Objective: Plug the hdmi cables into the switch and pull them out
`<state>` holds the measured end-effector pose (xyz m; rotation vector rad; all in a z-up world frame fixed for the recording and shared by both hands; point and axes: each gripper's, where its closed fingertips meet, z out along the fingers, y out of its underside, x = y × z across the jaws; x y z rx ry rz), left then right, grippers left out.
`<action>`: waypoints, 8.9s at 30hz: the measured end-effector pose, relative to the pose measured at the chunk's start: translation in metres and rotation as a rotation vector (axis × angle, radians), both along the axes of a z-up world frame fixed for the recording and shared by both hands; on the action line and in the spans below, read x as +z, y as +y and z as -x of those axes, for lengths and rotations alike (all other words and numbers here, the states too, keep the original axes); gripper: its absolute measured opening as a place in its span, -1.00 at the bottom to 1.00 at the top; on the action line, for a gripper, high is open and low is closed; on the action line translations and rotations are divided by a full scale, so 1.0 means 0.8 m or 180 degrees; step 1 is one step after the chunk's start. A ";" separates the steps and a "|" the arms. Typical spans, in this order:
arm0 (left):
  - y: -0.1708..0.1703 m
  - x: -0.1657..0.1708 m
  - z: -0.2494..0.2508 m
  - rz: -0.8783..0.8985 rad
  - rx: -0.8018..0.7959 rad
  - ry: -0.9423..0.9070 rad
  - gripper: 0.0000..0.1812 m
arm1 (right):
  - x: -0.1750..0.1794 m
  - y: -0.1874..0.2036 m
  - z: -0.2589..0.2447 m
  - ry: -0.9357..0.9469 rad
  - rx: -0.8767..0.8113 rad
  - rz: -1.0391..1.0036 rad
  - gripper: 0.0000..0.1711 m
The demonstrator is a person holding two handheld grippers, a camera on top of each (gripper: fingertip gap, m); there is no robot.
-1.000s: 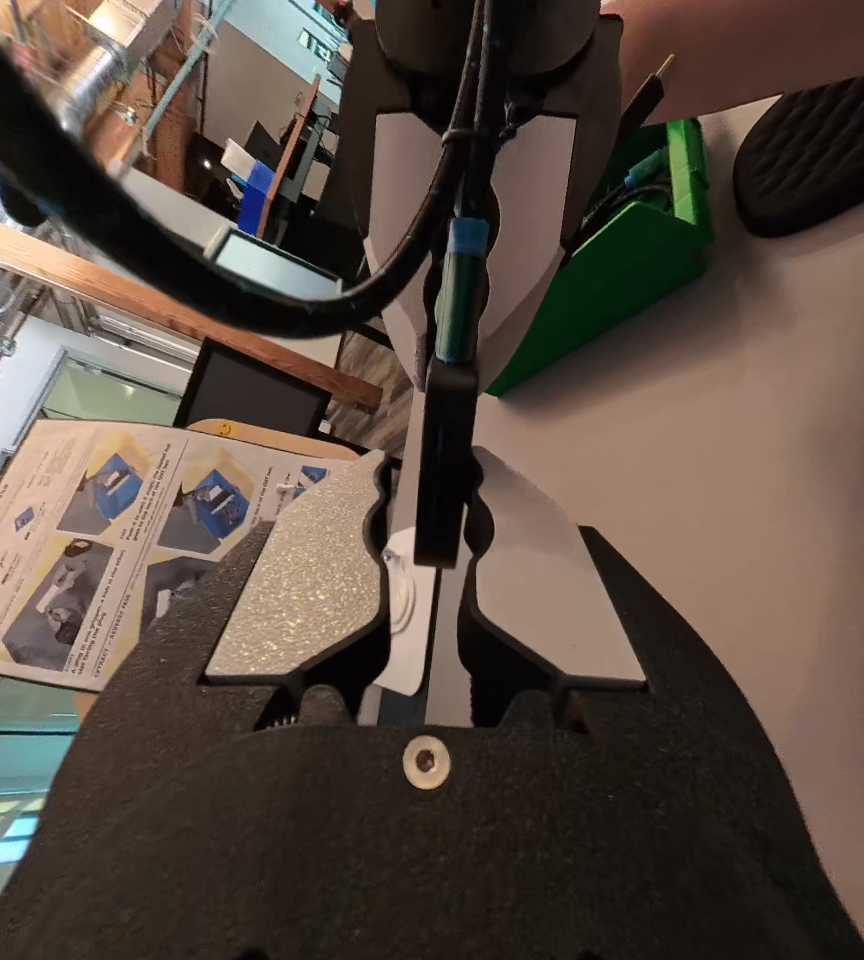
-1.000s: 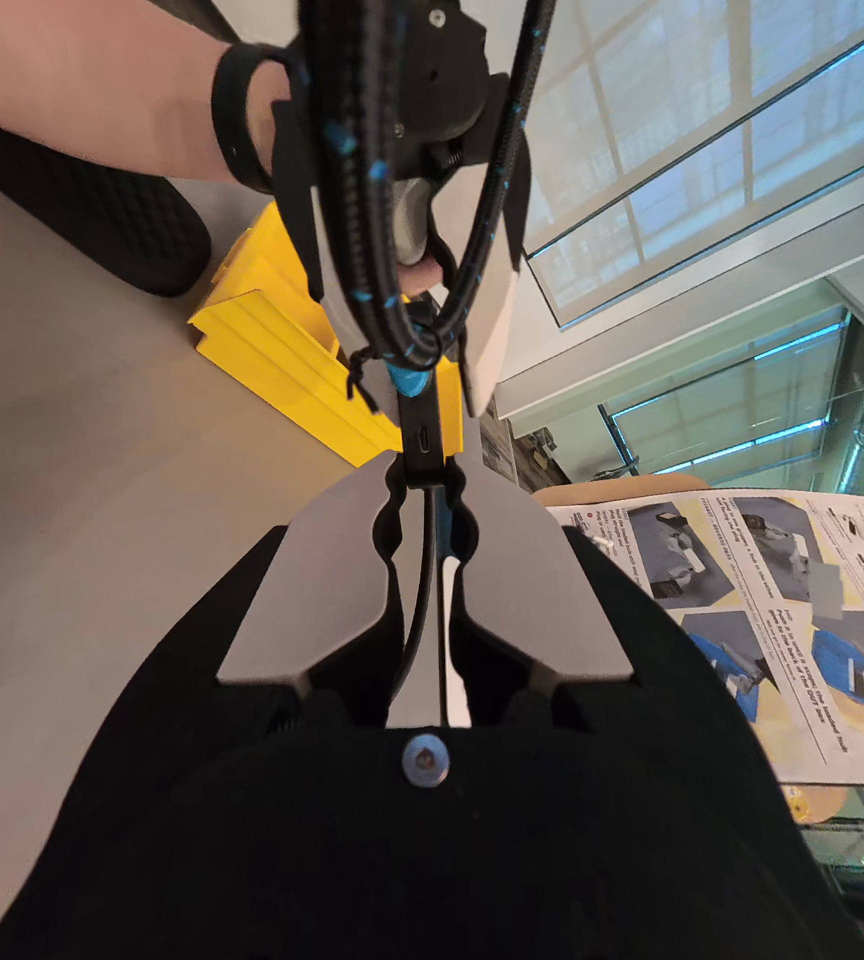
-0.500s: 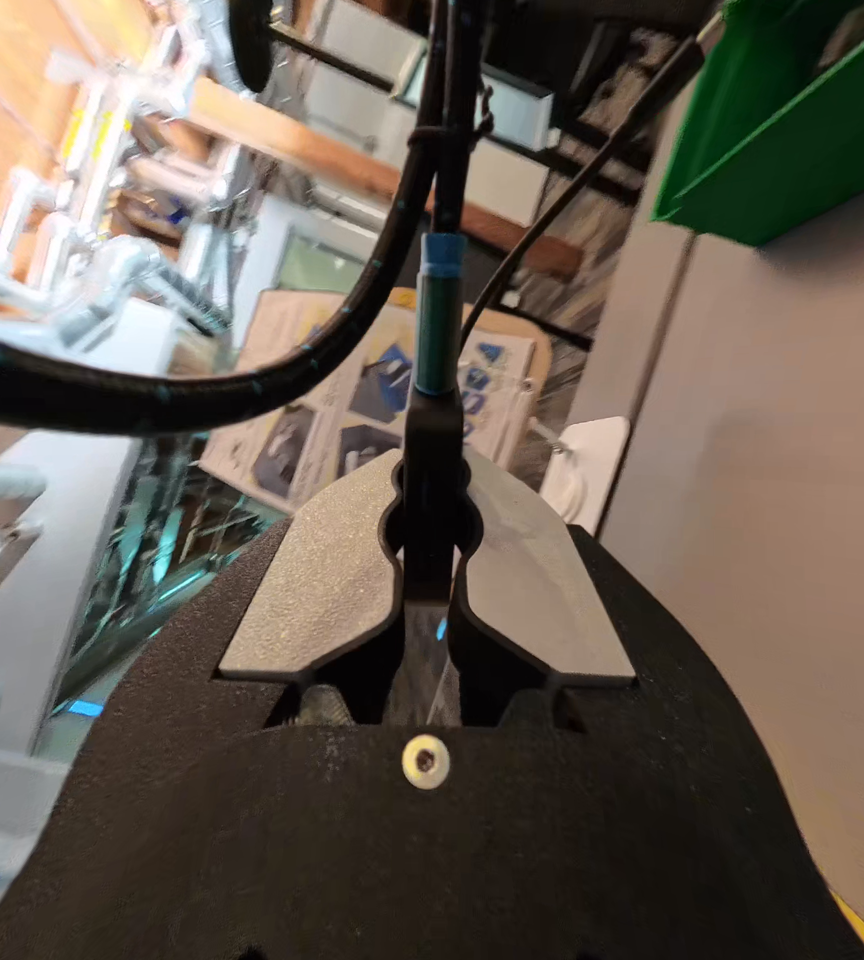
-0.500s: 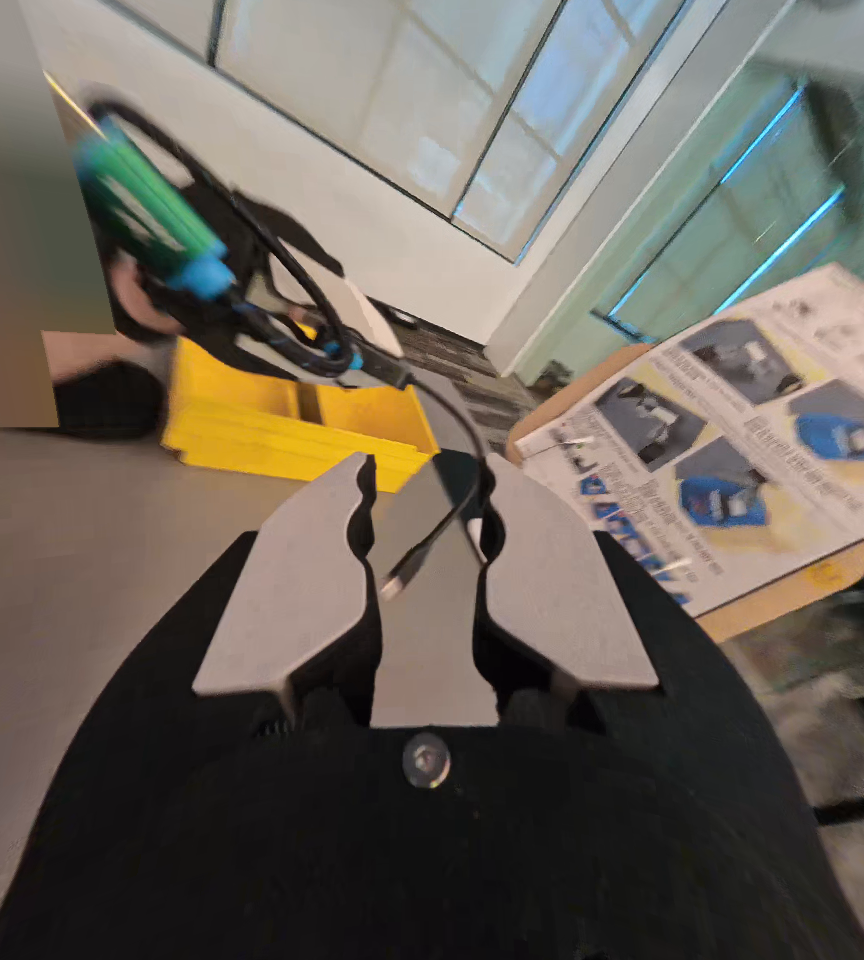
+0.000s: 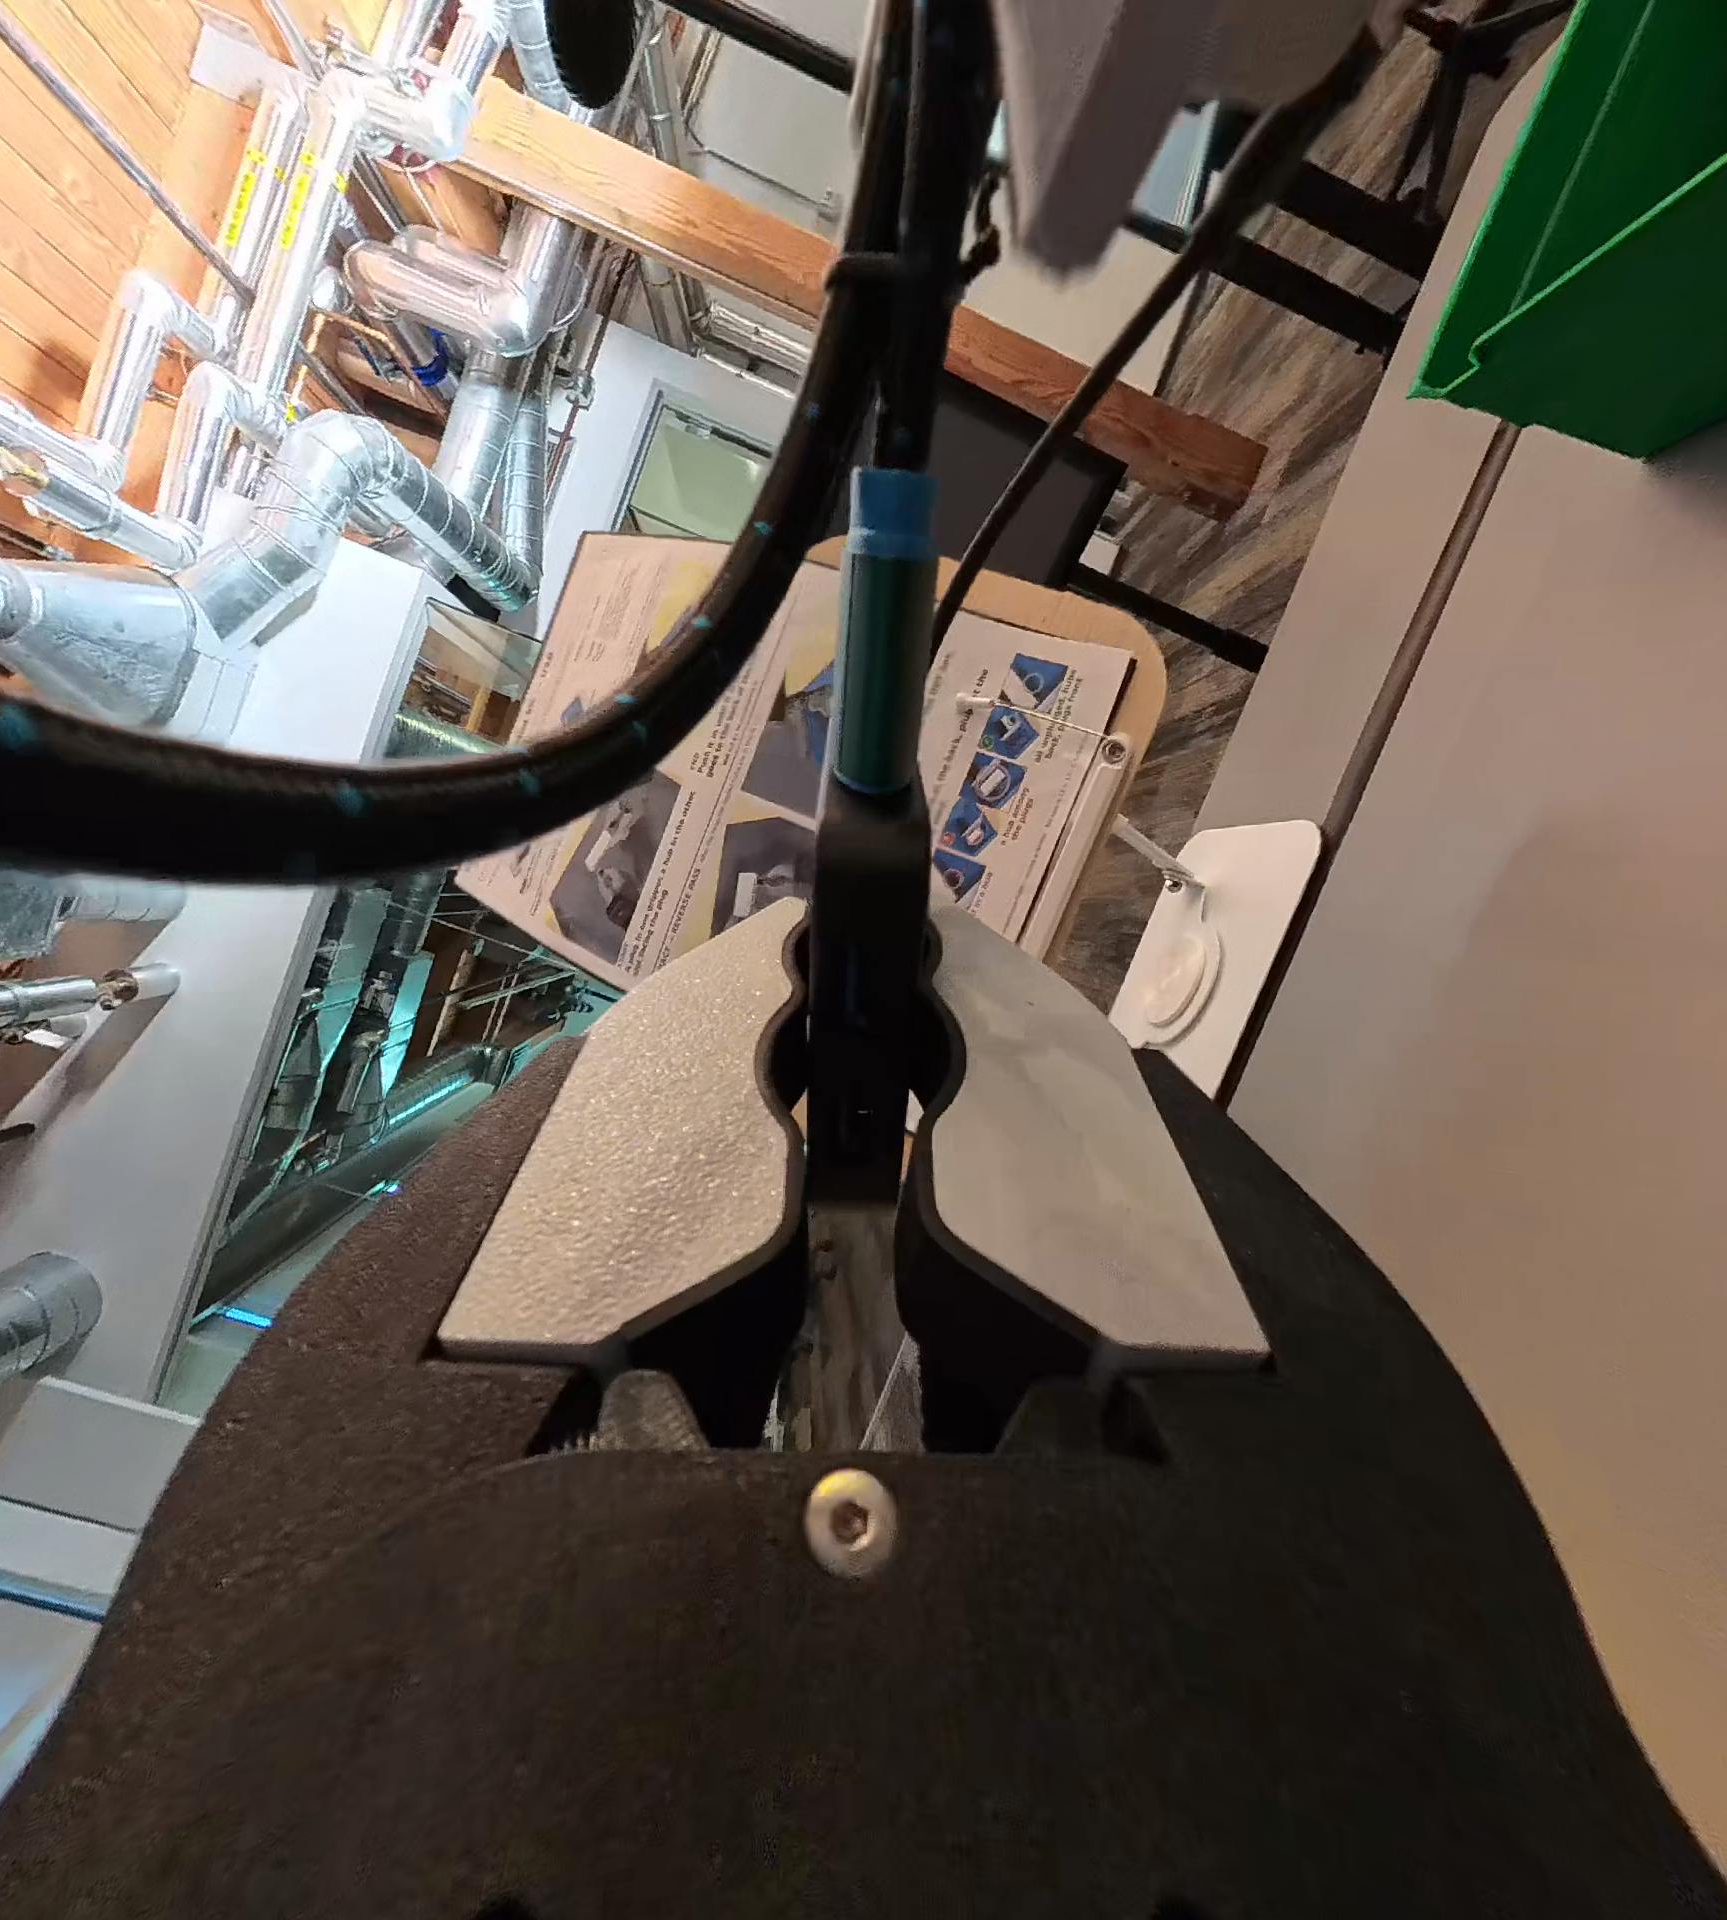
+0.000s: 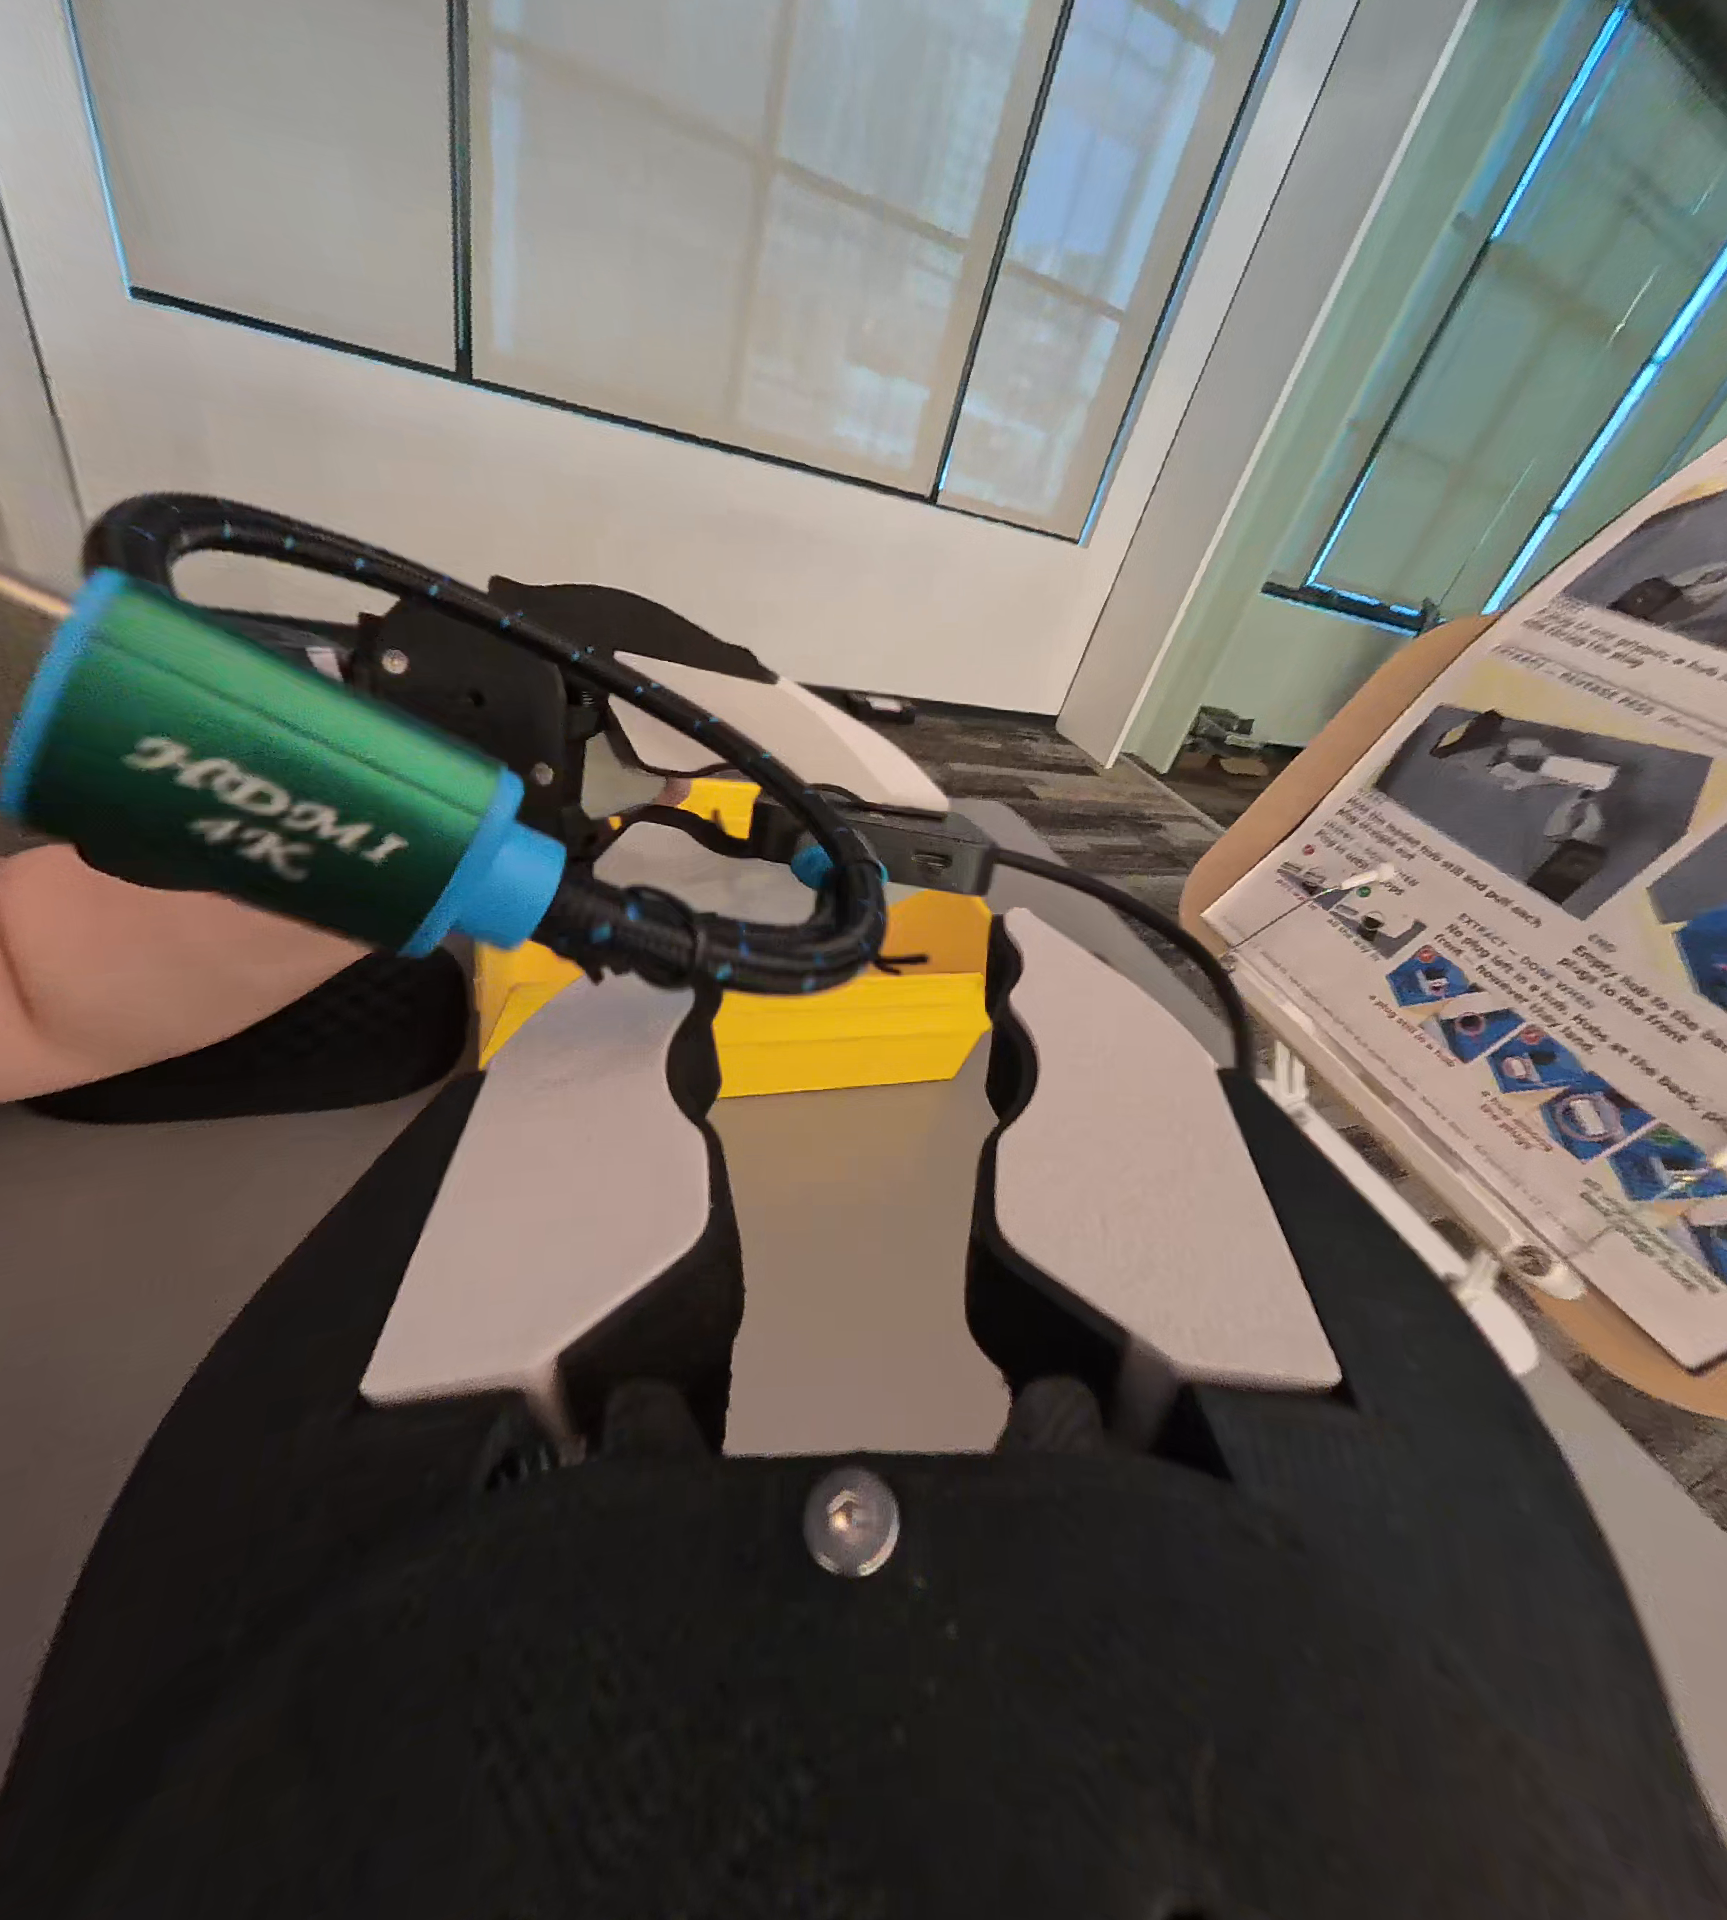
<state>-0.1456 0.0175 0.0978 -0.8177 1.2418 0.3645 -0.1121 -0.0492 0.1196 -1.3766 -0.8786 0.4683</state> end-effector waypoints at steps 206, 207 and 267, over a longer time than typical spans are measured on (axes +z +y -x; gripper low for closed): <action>0.009 -0.024 -0.023 -0.0552 0.0537 0.0294 -0.82 | -0.049 0.027 0.035 0.0362 -0.0274 0.0035 -0.73; 0.024 -0.023 -0.010 -0.0519 0.0755 0.0327 -0.82 | -0.041 0.026 0.028 0.0527 -0.0246 0.0090 -0.73; 0.005 -0.006 0.011 0.0401 0.0088 0.0252 -0.82 | -0.042 0.000 -0.286 -0.1093 -0.1329 0.0584 -0.38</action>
